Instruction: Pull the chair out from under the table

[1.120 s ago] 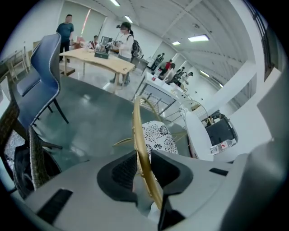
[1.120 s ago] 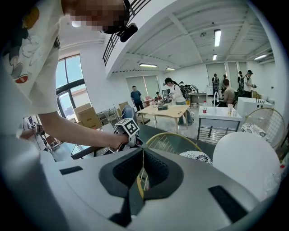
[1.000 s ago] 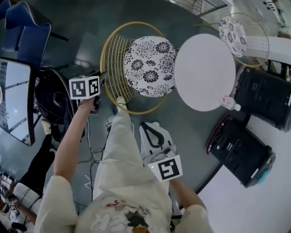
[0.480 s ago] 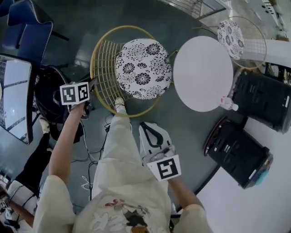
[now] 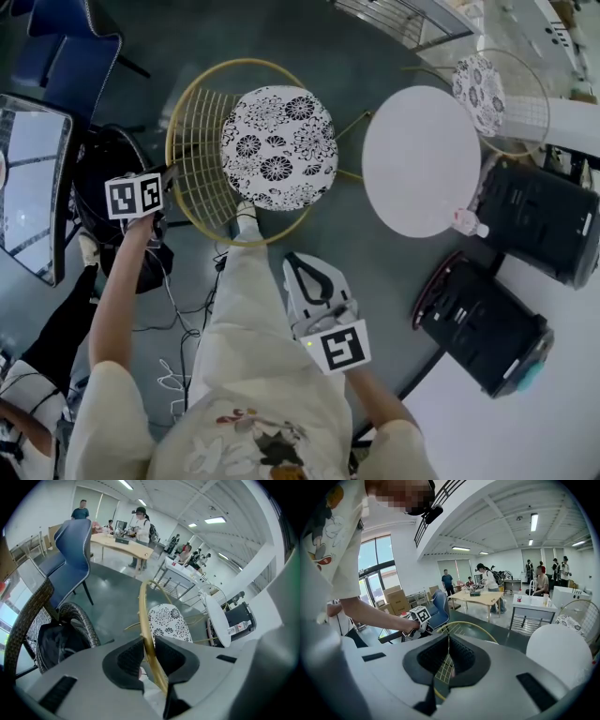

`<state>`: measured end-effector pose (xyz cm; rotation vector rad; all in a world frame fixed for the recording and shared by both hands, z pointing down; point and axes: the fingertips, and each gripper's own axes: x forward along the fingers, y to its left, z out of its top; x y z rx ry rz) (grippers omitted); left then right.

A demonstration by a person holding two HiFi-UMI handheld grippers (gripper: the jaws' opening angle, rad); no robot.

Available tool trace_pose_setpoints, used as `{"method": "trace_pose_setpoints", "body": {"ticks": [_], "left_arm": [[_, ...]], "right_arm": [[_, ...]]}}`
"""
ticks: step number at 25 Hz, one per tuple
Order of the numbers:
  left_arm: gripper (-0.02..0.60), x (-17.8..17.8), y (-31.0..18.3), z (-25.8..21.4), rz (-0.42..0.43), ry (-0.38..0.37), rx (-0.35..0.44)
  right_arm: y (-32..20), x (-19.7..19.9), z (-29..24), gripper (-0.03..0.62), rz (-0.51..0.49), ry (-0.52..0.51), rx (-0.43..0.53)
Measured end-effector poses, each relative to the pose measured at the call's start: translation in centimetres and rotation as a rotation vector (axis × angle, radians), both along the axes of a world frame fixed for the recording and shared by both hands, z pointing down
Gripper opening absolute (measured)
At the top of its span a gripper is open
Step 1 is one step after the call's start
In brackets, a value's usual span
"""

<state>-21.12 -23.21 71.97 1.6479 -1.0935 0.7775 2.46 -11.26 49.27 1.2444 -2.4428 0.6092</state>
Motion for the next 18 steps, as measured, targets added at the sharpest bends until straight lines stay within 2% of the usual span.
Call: {"method": "trace_pose_setpoints", "body": {"ticks": [14, 18], "left_arm": [[0.074, 0.6, -0.4, -3.2, -0.028, -0.105, 0.016], [0.071, 0.5, -0.4, -3.4, -0.036, -0.108, 0.022]], "right_arm": [[-0.6, 5.2, -2.1, 0.009, -0.056, -0.04, 0.001], [-0.5, 5.8, -2.2, 0.009, -0.065, -0.047, -0.003]]}}
